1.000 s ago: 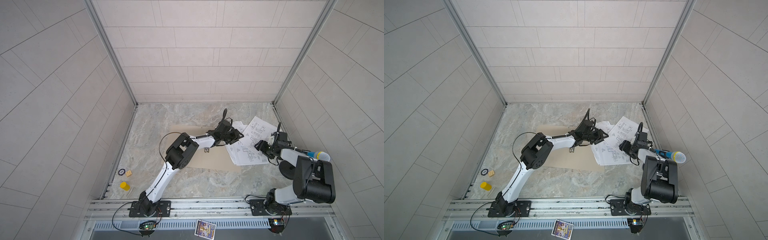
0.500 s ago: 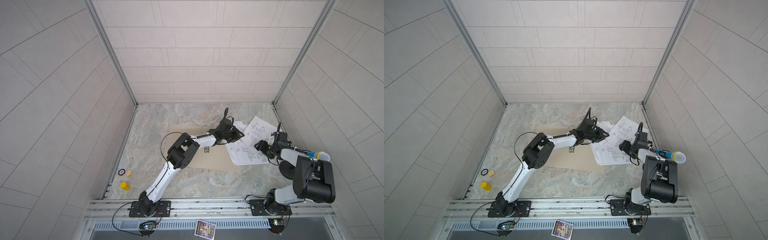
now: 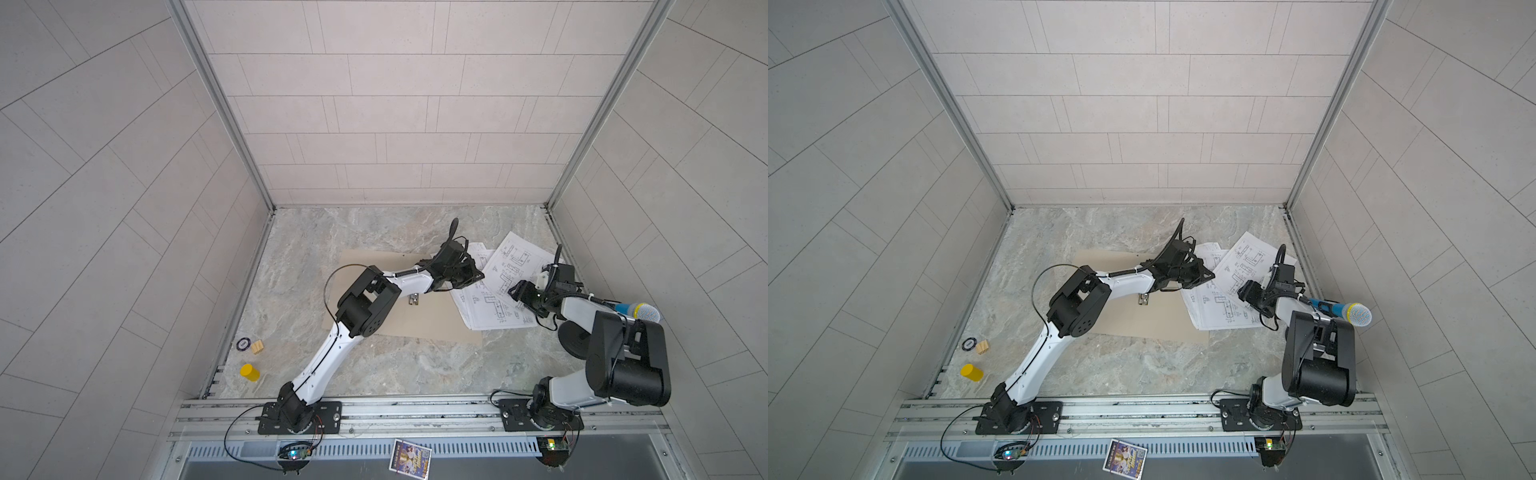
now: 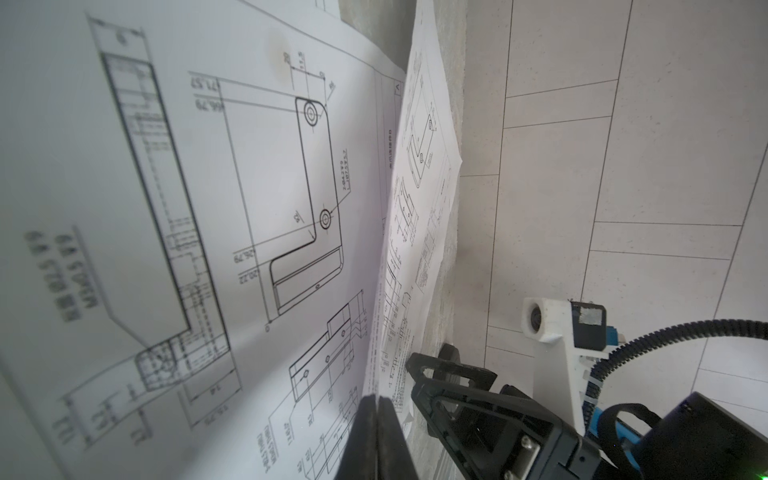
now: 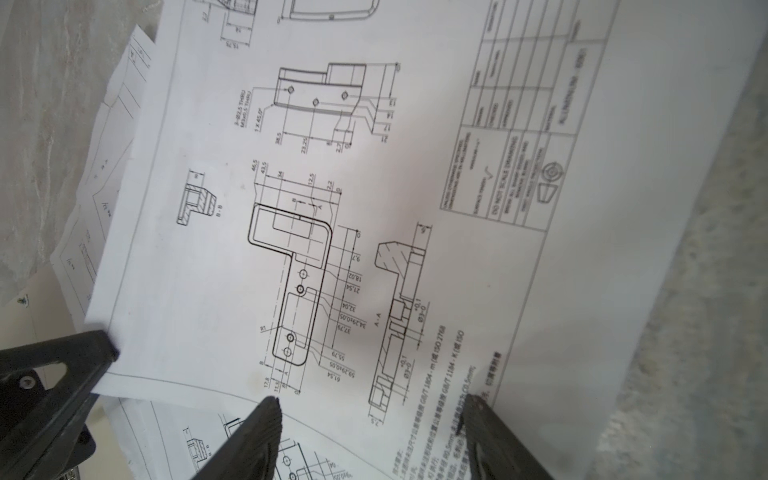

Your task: Put the files into the folder

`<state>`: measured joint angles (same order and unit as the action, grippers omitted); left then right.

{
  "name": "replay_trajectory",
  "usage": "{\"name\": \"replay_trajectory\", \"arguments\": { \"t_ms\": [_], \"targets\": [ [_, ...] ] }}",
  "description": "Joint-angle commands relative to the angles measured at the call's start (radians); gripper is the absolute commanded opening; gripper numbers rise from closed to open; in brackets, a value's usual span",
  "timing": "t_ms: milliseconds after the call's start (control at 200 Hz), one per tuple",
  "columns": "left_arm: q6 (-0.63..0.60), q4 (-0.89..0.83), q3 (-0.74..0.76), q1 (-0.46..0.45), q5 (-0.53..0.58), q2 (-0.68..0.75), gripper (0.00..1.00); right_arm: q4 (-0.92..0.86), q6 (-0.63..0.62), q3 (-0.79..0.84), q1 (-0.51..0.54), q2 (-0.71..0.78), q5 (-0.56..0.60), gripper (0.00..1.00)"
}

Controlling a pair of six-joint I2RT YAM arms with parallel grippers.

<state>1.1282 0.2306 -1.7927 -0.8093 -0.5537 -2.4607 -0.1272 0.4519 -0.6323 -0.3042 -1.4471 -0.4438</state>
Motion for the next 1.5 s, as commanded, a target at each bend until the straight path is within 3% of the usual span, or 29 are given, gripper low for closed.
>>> {"name": "replay_trajectory", "arguments": {
  "t_ms": [0,330,520,765,996,1496],
  "targets": [
    [-0.045,-0.011,0.007,0.009,0.015,0.081,0.00,-0.069,-0.005,-0.005,-0.001,0.035,-0.040,0.71],
    [-0.091,-0.023,0.209,0.117,0.061,0.338,0.00,-0.062,0.044,-0.019,0.021,0.134,-0.144,0.79],
    [-0.114,-0.016,0.434,0.204,0.081,0.522,0.00,-0.033,0.108,-0.051,0.142,0.120,-0.148,0.81],
    [-0.078,0.024,0.682,0.303,0.081,0.689,0.00,0.119,0.336,-0.029,0.322,0.038,-0.175,0.81],
    [-0.037,-0.022,0.742,0.340,0.088,0.755,0.00,0.300,0.567,0.058,0.462,-0.010,-0.162,0.80],
    [0.083,0.042,0.846,0.359,0.068,0.827,0.00,0.618,0.812,0.109,0.579,-0.118,-0.167,0.78]
  ]
}}
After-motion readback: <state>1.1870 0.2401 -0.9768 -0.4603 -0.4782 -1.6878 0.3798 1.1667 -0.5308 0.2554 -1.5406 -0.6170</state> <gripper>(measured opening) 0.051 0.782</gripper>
